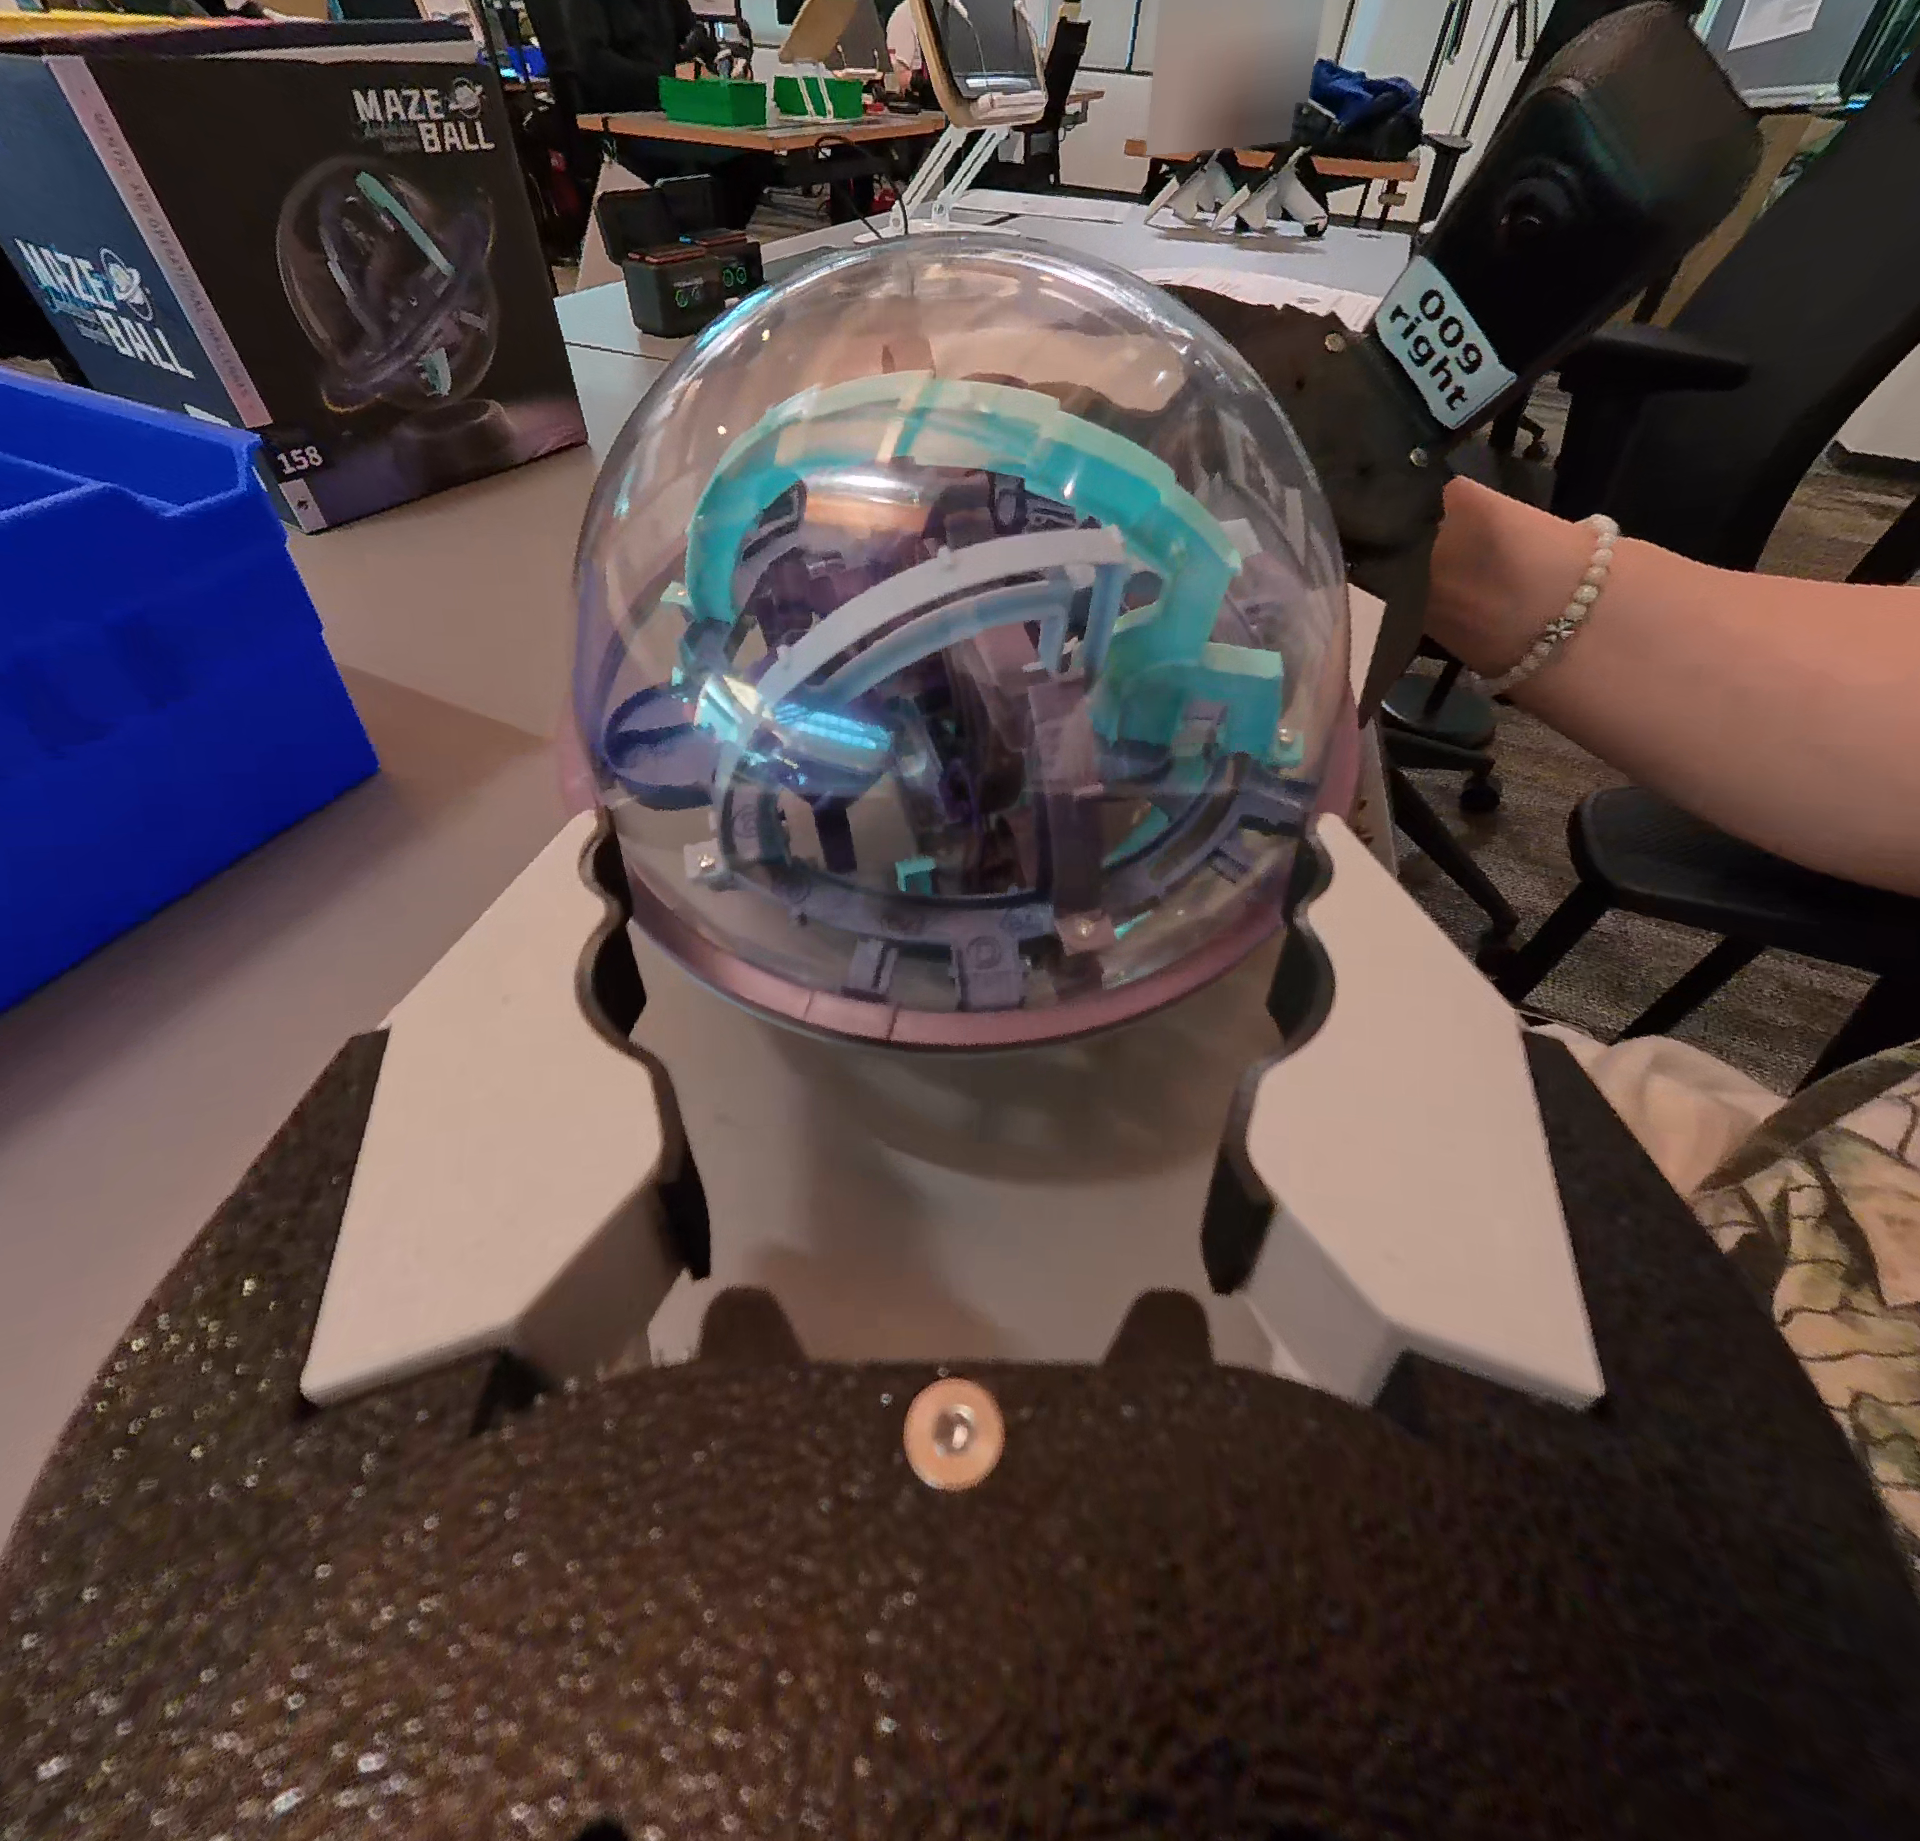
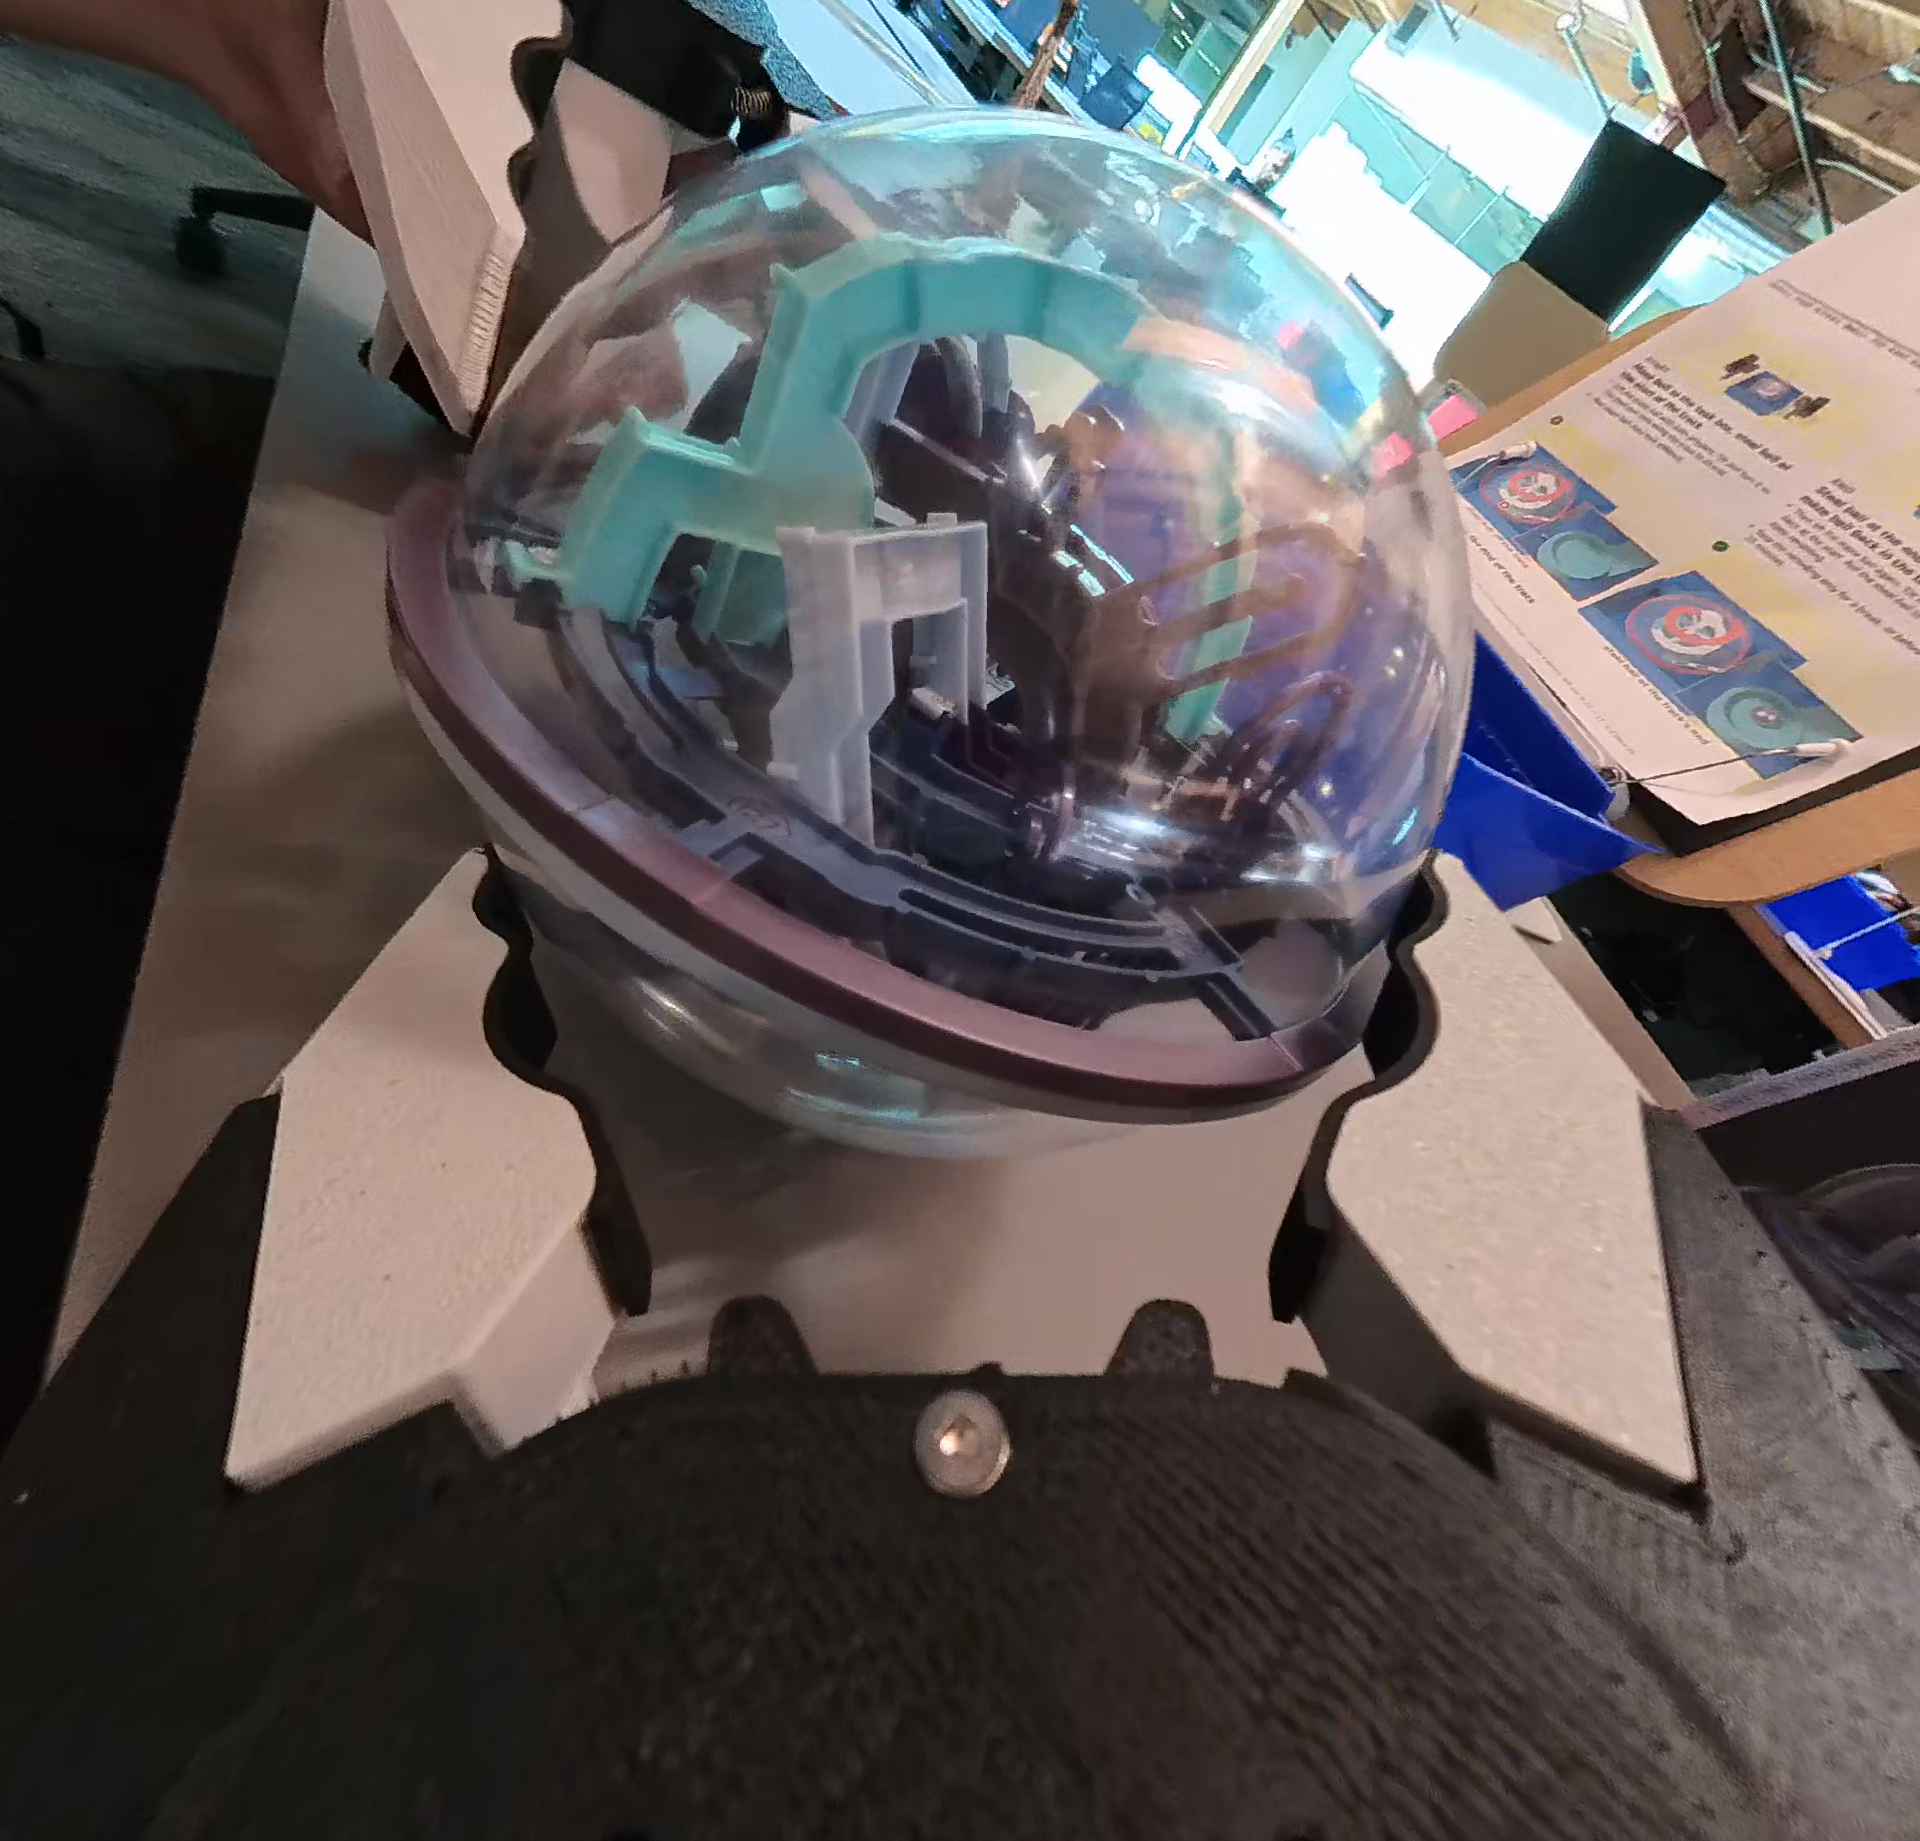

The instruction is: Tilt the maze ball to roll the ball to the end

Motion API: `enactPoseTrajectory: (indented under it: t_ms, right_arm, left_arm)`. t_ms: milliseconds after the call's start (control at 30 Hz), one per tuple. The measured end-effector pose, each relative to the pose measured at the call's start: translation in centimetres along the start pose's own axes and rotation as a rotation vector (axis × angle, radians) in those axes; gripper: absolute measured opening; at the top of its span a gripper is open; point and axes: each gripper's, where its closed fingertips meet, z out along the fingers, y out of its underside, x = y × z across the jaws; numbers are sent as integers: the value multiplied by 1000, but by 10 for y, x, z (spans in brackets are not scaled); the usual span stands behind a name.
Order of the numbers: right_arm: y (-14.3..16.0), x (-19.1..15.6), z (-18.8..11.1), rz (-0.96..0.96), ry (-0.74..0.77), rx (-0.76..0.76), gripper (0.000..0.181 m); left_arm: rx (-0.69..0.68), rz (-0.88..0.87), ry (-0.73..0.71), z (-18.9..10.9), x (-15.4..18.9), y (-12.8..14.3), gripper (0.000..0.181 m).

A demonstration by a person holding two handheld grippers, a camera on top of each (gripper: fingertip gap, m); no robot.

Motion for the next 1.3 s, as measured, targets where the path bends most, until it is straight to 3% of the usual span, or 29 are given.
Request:
enactPoseTrajectory:
  t_ms: [1300]
  right_arm:
    - [-6,-4,-3,-189,108,78,157]
  left_arm:
    - [0,66,-1,3,6,1,127]
